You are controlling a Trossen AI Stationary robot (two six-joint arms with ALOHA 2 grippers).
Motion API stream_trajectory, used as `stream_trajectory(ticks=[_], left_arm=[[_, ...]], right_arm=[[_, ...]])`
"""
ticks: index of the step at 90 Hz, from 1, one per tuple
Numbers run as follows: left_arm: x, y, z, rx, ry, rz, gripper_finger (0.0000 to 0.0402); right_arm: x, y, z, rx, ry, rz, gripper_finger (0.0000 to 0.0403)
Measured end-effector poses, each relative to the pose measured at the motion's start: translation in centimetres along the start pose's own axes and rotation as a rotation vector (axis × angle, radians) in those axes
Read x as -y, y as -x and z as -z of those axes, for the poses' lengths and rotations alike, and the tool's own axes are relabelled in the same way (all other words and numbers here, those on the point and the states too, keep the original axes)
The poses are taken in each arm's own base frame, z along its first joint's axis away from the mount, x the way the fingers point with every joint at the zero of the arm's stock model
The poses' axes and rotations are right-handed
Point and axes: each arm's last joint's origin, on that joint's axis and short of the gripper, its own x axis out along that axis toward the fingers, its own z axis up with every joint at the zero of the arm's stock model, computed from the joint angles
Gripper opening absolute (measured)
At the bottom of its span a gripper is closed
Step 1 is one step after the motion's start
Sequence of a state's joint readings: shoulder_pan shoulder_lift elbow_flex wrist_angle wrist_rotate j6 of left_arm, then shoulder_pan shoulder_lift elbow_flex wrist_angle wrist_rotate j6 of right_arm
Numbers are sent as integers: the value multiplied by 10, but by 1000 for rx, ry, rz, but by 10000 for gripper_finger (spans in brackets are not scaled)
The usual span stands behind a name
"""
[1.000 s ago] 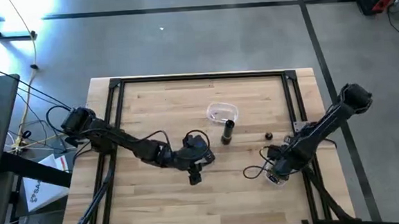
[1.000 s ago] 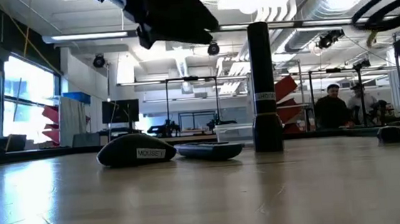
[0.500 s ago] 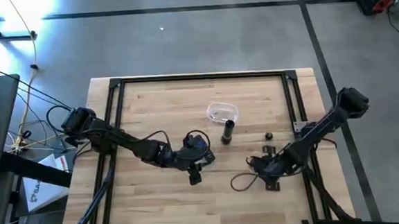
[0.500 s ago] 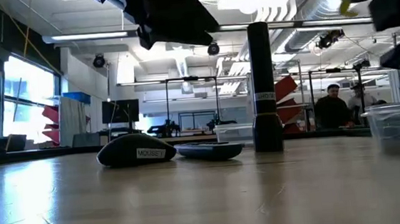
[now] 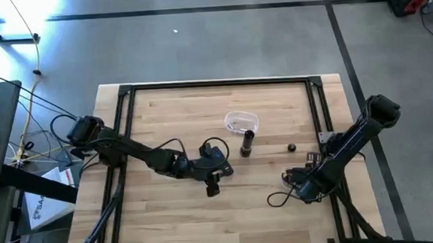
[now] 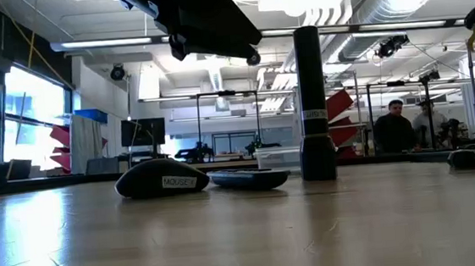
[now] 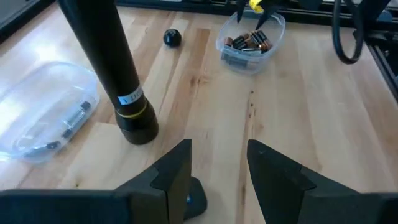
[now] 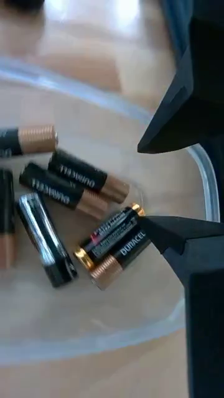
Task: Insert battery
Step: Insert the black battery into the flashlight
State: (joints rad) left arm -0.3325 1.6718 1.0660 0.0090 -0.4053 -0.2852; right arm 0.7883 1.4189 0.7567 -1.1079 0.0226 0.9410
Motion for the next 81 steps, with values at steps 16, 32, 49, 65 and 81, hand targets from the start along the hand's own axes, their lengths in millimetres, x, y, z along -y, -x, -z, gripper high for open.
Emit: stream_trajectory(ticks=[16, 32, 49, 65, 81], left_arm=[[0, 0, 0, 4, 2, 3, 136], [1, 0, 0, 4, 0, 4, 136], [1, 0, 0, 4, -33, 5, 136], [1, 0, 0, 3, -34, 5, 136], [1, 0, 0, 3, -53, 5, 136]], right_arm=[[14, 1, 8, -58, -7, 163, 142], [14, 1, 8, -38, -170, 169, 142], [4, 8, -1, 62, -394, 72, 142], [-6, 2, -12, 204, -594, -62, 142], [-1, -6, -16, 235, -822, -79, 142]])
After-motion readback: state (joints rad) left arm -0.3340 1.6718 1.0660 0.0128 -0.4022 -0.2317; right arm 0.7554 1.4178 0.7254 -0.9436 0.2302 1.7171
